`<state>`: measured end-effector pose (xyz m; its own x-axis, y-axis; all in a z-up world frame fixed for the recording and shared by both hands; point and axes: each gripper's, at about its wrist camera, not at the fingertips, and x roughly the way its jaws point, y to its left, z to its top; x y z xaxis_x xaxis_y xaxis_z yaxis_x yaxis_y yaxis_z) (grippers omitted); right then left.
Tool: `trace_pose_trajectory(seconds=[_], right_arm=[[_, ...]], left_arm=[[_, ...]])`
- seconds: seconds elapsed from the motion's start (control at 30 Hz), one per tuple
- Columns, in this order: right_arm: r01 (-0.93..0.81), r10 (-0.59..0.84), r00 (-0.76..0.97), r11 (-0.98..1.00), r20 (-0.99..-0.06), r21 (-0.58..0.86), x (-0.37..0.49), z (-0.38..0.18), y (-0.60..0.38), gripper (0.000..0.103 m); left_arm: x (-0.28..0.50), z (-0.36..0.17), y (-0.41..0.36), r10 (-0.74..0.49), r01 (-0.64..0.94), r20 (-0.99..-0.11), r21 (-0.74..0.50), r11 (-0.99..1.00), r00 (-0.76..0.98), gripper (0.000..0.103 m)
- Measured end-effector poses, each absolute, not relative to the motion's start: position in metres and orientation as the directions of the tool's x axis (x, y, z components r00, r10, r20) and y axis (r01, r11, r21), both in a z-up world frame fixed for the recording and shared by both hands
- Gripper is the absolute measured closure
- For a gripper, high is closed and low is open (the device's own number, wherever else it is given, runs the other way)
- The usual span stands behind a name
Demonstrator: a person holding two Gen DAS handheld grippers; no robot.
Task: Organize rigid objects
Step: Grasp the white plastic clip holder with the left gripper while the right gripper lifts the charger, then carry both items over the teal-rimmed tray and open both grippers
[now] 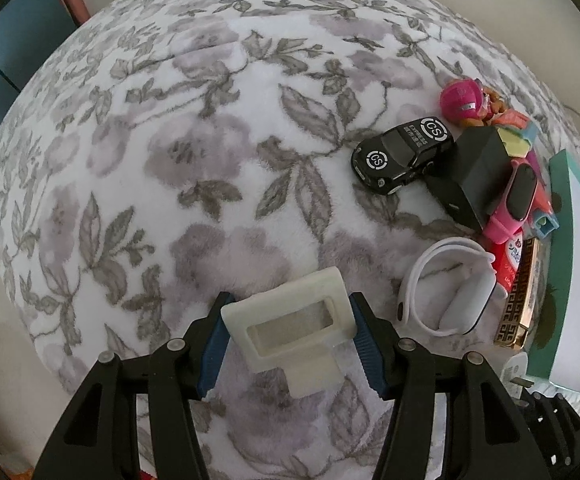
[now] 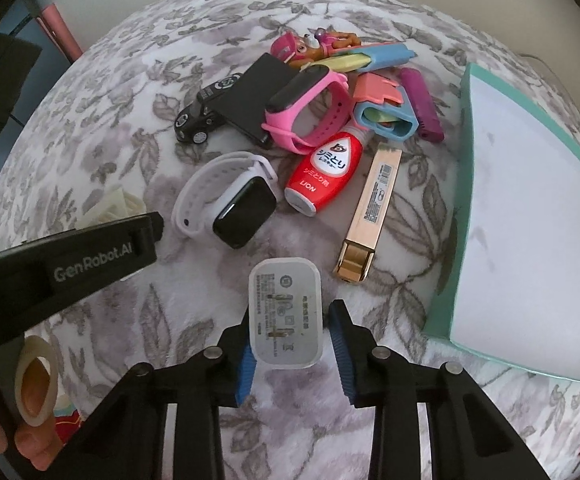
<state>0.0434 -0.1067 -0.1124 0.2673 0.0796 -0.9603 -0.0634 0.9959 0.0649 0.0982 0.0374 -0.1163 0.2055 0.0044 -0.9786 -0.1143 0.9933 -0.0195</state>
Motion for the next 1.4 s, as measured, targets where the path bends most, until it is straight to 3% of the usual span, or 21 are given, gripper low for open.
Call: trace_pose_trajectory(seconds=[0.17, 0.43, 0.73, 0.87, 1.03, 1.4], right_arm=[[-0.069, 0.066, 0.275, 0.996, -0.959, 0.048, 0.040, -0.114, -0.104, 0.074], [-0.043, 0.105, 0.277, 0.994, -0.955, 0.097, 0.035, -0.104, -0.115, 0.074], [0.004, 0.196, 0.374, 0.977, -0.906, 0.213, 0.031, -0.063, -0.143, 0.074], [0.087, 0.088, 0.452, 0.986, -0.888, 0.142, 0.029, -0.046, -0.164, 0.074], [0.296, -0.204, 0.470, 0.953, -0.859, -0.064, 0.027, -0.038, -0.215, 0.074], [0.696, -0.411, 0.345, 0.715, -0.844, -0.063, -0.004, -0.060, -0.362, 0.074]], left_arm=[[0.099, -0.118, 0.035, 0.001, -0.115, -0.979, -0.023, 0.993, 0.202, 0.044], [0.103, -0.110, 0.042, -0.035, -0.145, -0.985, -0.061, 0.988, 0.171, 0.044], [0.113, -0.061, 0.023, -0.055, -0.141, -0.959, -0.097, 0.985, 0.278, 0.044], [0.121, -0.033, -0.002, -0.091, -0.102, -0.939, -0.131, 0.986, 0.331, 0.044], [0.127, -0.021, -0.063, -0.141, -0.020, -0.924, -0.158, 0.987, 0.355, 0.044], [0.137, -0.043, -0.187, -0.215, 0.111, -0.926, -0.189, 0.976, 0.310, 0.044]])
